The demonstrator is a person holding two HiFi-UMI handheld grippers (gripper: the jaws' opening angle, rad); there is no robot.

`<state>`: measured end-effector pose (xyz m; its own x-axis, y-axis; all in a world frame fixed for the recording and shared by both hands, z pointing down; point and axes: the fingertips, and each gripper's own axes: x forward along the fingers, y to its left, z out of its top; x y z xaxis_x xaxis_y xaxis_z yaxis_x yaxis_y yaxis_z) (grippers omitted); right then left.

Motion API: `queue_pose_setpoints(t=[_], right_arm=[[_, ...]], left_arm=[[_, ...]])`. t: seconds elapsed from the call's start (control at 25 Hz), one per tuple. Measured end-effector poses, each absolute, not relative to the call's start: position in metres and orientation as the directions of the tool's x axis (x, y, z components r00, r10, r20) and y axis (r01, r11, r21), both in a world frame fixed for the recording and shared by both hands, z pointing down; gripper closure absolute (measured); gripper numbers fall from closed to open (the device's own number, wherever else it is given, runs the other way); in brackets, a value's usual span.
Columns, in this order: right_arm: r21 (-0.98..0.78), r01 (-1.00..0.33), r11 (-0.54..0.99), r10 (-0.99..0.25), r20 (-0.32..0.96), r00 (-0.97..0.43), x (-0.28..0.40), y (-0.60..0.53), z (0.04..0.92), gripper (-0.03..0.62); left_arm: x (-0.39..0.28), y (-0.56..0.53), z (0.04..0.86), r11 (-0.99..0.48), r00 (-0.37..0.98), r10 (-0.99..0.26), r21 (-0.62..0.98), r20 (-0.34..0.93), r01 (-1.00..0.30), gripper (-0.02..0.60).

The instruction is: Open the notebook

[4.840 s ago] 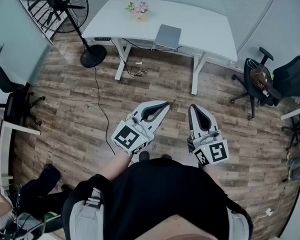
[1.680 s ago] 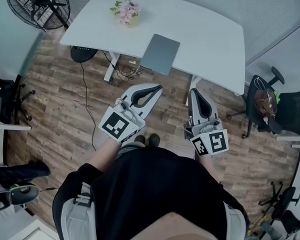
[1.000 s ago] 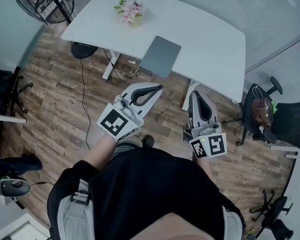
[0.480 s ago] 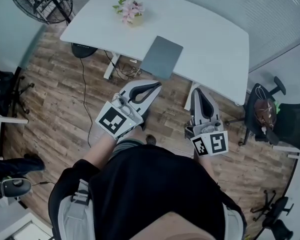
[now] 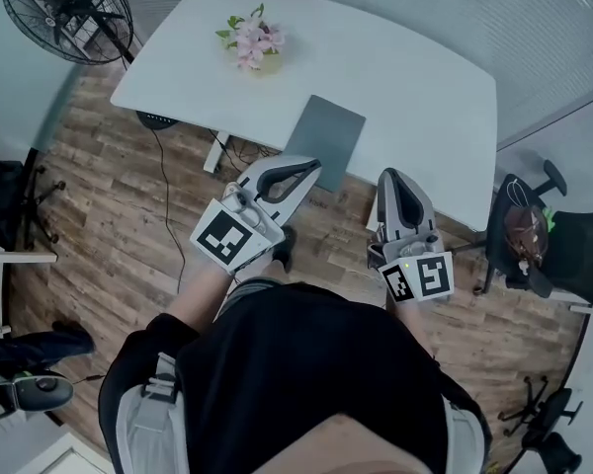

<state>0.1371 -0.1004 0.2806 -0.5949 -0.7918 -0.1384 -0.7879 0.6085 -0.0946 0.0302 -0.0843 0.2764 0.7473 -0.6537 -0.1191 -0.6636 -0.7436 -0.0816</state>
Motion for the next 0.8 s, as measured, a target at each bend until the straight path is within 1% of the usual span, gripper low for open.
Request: queue_pose_setpoints(t=[0.28,0.52,0.68,0.8], right_arm=[[-0.093,-0.8,0.593,-0.803,-0.138,-0.58,0.128,-0.147,0.279,0.589],[-0.091,-0.816,0.571,-0.818,-0.142,-0.557,0.124,-0.18,0.274,0.589],[-0.08,-0.824,0.561,-0.824,-0.14,-0.548,0.12,-0.198,0.273,0.589],[-0.082,-0.834,0.545,-0.835,-0.141,-0.532,0.118,-0.208,0.275,0.589]], left_arm=[[0.019,-0.132,0.277,-0.759,0.759,-0.639,-0.06,-0.124,-0.649,0.569],[0.009,-0.167,0.288,-0.775,0.777,-0.627,-0.052,-0.064,-0.63,0.569],[0.014,-0.184,0.276,-0.798,0.801,-0.59,-0.077,-0.105,-0.598,0.569],[0.016,-0.197,0.278,-0.812,0.816,-0.568,-0.085,-0.106,-0.577,0.569]])
